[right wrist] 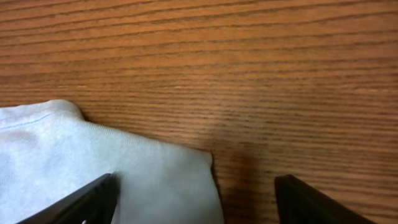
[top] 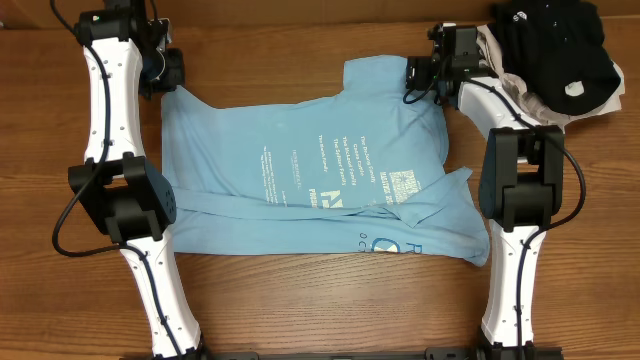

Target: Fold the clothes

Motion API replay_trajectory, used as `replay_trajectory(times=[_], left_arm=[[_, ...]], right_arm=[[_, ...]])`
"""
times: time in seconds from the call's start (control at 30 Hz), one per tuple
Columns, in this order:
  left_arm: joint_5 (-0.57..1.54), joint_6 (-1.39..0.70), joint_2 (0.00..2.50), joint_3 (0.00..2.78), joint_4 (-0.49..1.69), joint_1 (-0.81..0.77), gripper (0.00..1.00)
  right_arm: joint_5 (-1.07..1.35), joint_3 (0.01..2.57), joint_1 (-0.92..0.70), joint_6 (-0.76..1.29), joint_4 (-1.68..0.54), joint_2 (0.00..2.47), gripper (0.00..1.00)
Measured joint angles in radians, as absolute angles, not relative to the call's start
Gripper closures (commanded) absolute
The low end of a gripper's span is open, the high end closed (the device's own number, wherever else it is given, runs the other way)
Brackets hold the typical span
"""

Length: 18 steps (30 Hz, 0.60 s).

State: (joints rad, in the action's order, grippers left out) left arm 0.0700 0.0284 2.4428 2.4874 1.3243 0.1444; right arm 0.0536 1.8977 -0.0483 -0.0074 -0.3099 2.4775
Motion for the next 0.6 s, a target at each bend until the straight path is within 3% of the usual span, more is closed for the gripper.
replay_trajectory(times=[0.27, 0.47, 0.6], left_arm=[[0.070, 0.028, 2.443, 2.487, 1.325, 0.144, 0.96], [0.070, 0.028, 2.443, 2.487, 1.329, 0.144, 0.96], [0.070, 0.028, 2.443, 2.487, 1.329, 0.144, 0.96]], right_arm=[[0.075, 1.898, -0.051, 0.000, -0.300, 2.479, 0.38], [0.082, 1.898, -0.082, 0.011, -0.279, 2.484, 0.41], [0.077, 1.898, -0.118, 0.018, -0.272, 2.487, 0.55]])
